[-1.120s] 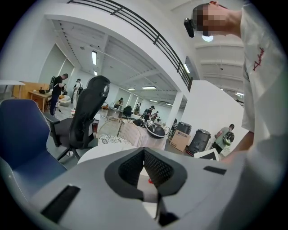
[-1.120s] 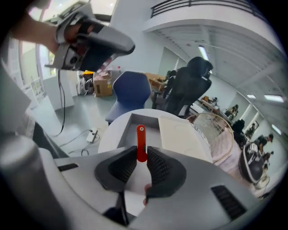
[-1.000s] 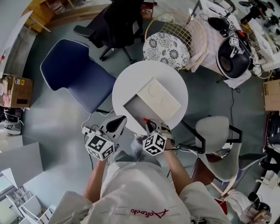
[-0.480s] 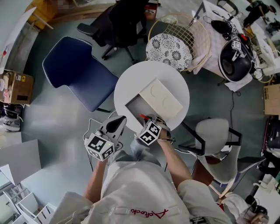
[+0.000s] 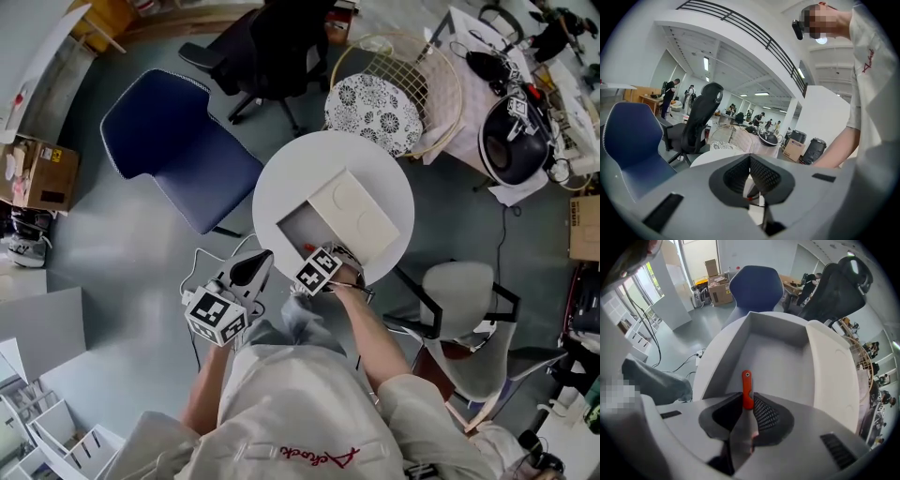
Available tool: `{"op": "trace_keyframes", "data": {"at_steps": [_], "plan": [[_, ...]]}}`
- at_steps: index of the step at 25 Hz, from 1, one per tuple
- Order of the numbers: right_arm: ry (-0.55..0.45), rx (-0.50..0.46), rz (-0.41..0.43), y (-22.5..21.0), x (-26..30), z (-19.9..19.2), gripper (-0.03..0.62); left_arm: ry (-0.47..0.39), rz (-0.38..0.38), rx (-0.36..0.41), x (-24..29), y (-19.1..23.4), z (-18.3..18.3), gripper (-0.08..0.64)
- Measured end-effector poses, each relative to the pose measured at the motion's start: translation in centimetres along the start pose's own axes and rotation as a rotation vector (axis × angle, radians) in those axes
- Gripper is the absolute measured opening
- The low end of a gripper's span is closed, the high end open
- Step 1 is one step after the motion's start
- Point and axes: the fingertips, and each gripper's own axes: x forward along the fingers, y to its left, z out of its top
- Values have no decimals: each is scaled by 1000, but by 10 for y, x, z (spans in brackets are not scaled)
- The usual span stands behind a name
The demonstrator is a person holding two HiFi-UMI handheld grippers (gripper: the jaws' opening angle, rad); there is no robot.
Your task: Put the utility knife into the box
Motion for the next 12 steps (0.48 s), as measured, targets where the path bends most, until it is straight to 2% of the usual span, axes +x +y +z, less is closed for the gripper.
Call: {"op": "trace_keyframes", "data": {"at_steps": [8,12], "plan": [[25,46,44,1,4,4,81,2,6,-1,-1,5,1,11],[19,49,41,1,4,3,83,3,0,-1,1,3,1,12]]}}
